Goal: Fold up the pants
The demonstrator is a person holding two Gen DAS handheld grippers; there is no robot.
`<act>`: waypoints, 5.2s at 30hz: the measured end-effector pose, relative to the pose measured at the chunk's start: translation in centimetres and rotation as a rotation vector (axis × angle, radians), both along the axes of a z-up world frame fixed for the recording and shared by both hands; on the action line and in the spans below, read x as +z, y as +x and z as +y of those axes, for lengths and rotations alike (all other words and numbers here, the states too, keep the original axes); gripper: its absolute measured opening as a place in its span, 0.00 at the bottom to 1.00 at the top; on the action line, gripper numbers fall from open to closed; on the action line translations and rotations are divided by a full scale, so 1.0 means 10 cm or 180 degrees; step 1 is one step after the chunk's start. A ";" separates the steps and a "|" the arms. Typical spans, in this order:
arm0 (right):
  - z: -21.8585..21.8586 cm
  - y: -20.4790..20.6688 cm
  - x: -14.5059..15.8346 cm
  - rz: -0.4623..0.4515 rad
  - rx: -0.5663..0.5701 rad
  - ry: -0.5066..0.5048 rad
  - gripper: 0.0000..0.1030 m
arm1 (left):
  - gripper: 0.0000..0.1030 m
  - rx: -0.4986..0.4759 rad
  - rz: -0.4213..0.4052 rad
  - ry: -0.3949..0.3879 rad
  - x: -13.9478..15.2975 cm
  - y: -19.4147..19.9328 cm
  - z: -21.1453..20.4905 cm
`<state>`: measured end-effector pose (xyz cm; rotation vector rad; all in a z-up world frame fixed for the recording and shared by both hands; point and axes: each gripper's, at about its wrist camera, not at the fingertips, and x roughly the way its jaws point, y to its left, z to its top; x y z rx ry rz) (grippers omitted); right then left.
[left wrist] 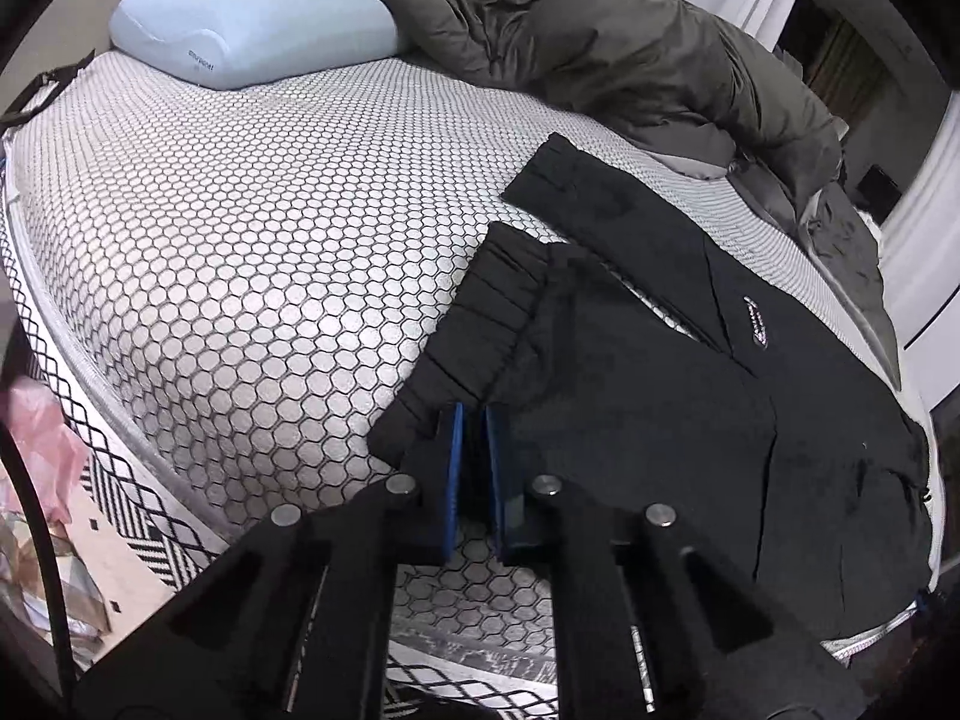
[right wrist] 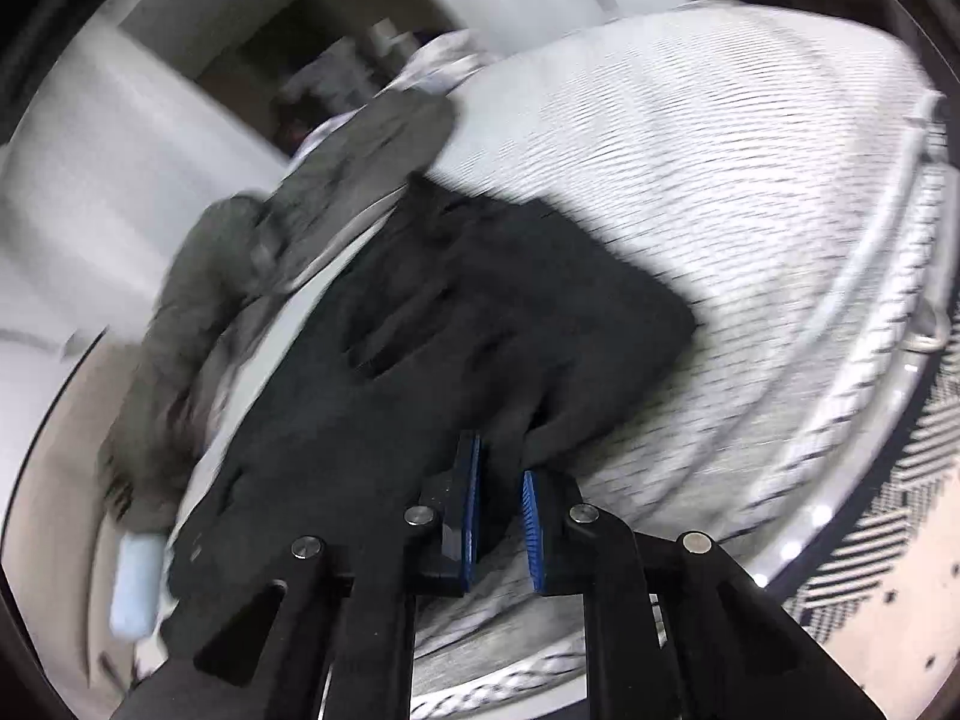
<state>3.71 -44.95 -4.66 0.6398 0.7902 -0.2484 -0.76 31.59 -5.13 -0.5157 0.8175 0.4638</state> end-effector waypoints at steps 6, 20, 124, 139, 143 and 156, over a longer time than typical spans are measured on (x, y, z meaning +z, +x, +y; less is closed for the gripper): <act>0.09 -0.04 -0.01 -0.0208 0.0291 0.0409 0.42 | 0.16 -0.0115 -0.0014 0.0170 0.26 -0.11 -0.34; 1.23 0.00 -0.17 -0.0133 0.1215 0.0405 0.65 | 0.65 -0.1454 -0.0202 -0.0628 0.07 0.22 -2.14; 0.45 0.02 -0.23 -0.0402 0.0093 0.0809 0.32 | 0.26 -0.0639 -0.0551 -0.0862 -0.20 0.19 -1.08; 0.15 -0.15 -0.19 -0.0477 -0.0187 0.0838 0.32 | 0.27 0.0373 -0.0647 -0.0691 -0.33 0.10 0.09; 0.07 -0.17 -0.21 -0.0472 -0.0202 0.0878 0.32 | 0.20 0.0328 -0.0668 -0.0668 -0.33 0.11 0.12; 0.10 -0.38 0.01 -0.0823 -0.0289 0.0552 0.03 | 0.01 0.0374 -0.0893 -0.0666 -0.17 -0.28 0.17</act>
